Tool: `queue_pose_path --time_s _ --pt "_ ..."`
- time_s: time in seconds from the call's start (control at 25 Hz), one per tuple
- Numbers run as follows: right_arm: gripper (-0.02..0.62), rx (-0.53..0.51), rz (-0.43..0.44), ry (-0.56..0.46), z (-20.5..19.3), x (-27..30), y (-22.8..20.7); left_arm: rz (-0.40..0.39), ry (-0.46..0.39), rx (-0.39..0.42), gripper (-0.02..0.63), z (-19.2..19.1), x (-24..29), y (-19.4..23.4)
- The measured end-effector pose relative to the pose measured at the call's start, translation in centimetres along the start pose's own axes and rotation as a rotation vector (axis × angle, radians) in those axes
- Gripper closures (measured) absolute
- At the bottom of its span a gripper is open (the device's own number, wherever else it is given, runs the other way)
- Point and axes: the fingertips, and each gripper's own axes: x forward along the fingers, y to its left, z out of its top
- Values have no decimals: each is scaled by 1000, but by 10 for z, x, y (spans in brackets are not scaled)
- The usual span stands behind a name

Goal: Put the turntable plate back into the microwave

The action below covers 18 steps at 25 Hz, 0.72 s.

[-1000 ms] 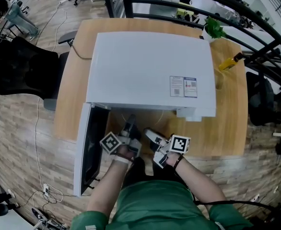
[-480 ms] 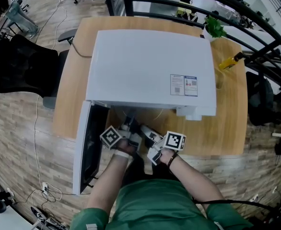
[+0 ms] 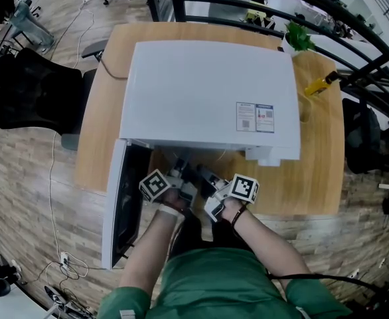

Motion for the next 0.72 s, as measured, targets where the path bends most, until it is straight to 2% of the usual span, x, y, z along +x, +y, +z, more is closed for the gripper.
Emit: queue_pose_path --time_s 0.32,0.44,0.52,0.64,0.72 --pt "543 34 2 -19 7 3 -2 -5 20 -10 525 -10 -18 -1" --pt "543 25 -1 -24 12 6 -1 -47 17 -59 525 -20 -27 -10" --pt "543 33 1 -23 14 8 -2 -37 13 -66 525 -23 -35 -6" --pt "543 26 -3 -26 18 11 1 -29 12 -63 531 -24 -36 -6" --pt "543 24 -11 -30 21 12 1 -33 9 -64 562 -22 -31 -11"
